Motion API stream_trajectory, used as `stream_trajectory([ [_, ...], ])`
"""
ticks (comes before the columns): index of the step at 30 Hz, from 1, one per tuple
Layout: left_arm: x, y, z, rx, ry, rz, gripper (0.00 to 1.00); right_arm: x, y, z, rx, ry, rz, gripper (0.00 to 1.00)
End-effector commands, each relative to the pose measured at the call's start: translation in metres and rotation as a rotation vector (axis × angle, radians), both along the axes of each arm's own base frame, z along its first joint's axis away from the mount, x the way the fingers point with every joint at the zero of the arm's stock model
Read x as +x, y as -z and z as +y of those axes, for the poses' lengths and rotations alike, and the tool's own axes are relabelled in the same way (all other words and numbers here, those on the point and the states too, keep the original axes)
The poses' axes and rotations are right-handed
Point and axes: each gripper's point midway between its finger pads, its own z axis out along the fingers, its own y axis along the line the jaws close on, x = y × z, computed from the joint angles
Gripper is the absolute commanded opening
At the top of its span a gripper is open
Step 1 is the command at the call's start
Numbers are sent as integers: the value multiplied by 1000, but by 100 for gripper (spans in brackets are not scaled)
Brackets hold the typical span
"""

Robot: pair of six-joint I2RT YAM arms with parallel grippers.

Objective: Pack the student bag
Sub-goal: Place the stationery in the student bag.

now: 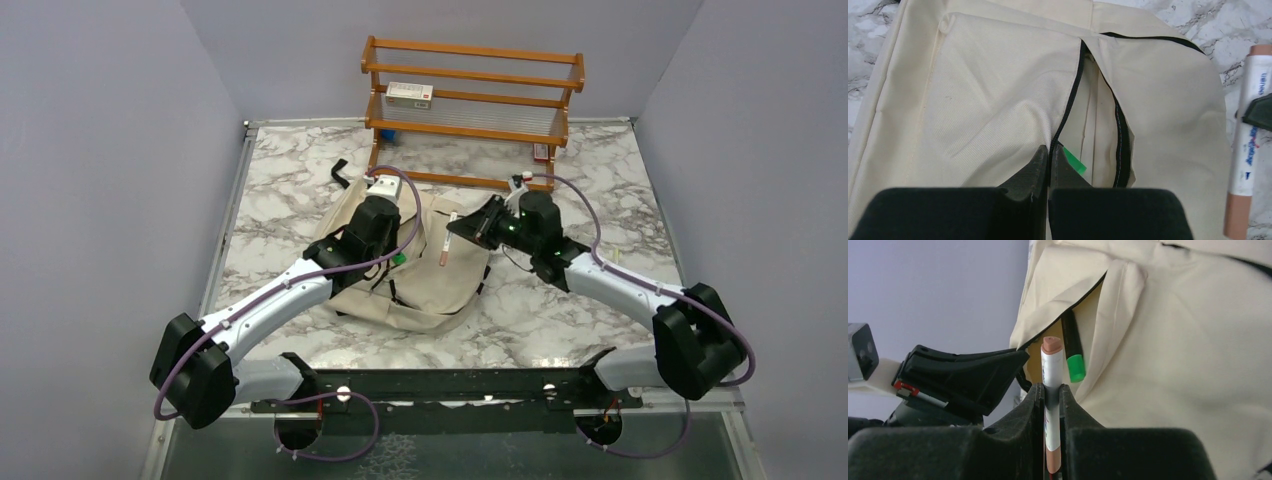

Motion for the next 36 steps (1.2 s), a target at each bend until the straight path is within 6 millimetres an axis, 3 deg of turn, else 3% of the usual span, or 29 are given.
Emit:
stream_trajectory([
  [1, 5, -27, -13, -86, 22, -59, 0, 15, -14, 20, 136, 143, 66, 1],
  [10, 4, -28, -9, -77, 16, -66, 0, 30, 7, 40, 44, 488, 221, 1],
  [17, 3, -28, -8, -85, 10, -63, 0, 25, 35, 54, -69, 548, 288, 1],
  [26, 1, -27, -6, -85, 9, -61, 0, 22, 57, 84, -121, 464, 306, 1],
  [36, 1, -26, -6, -87, 6, -57, 0, 12, 54, 133, -54, 214, 255, 1],
])
